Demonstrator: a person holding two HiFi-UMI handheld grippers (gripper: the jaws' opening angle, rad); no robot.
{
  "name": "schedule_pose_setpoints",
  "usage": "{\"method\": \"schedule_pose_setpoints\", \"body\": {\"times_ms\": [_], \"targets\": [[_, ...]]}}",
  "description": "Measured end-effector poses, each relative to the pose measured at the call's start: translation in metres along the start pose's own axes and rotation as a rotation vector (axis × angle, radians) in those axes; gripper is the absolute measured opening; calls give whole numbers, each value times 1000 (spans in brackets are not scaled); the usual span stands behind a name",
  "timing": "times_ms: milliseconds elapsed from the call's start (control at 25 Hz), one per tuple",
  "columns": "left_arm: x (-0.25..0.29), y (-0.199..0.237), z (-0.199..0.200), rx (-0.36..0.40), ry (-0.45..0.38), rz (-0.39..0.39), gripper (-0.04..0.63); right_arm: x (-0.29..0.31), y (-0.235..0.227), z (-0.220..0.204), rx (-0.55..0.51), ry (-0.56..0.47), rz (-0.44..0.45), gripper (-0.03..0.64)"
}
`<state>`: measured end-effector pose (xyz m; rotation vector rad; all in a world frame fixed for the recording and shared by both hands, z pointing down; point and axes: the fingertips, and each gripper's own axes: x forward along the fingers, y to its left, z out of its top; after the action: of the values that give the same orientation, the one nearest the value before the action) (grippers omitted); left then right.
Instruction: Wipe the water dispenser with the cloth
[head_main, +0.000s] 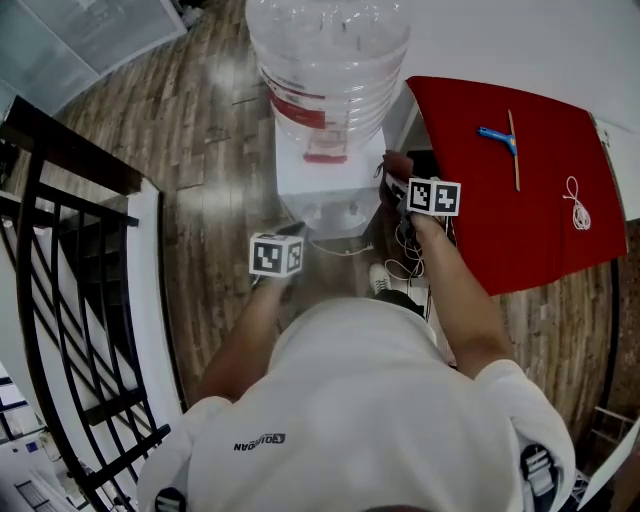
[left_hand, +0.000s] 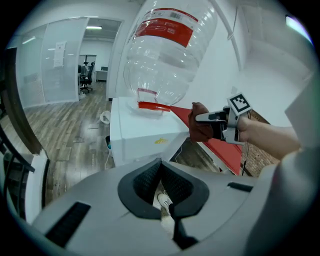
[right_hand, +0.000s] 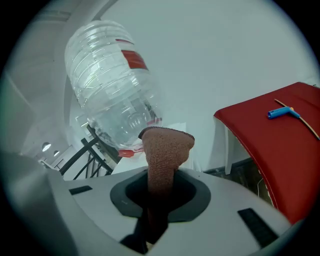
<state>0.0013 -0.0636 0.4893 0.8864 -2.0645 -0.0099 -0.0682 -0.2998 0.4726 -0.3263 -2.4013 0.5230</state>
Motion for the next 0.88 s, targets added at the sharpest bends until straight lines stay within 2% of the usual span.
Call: {"method": "schedule_pose_setpoints", "body": {"times_ms": [240, 480, 600, 720, 880], "targets": [[-1, 3, -4, -4, -7, -1, -11, -15, -38, -4, 32, -18, -89, 57], [-8, 15, -6, -10, -20, 2, -11, -23, -39, -1, 21, -50, -132, 57], [-14, 24, -10, -22, -27, 6, -11, -27, -10, 2, -7, -111, -110, 57], [-23, 33, -17, -24, -38, 9, -11, -24, 42, -6, -55, -160, -37, 57], [-37, 42, -31, -28, -51, 9, -11, 0, 118, -37, -128, -145, 85, 57]]}}
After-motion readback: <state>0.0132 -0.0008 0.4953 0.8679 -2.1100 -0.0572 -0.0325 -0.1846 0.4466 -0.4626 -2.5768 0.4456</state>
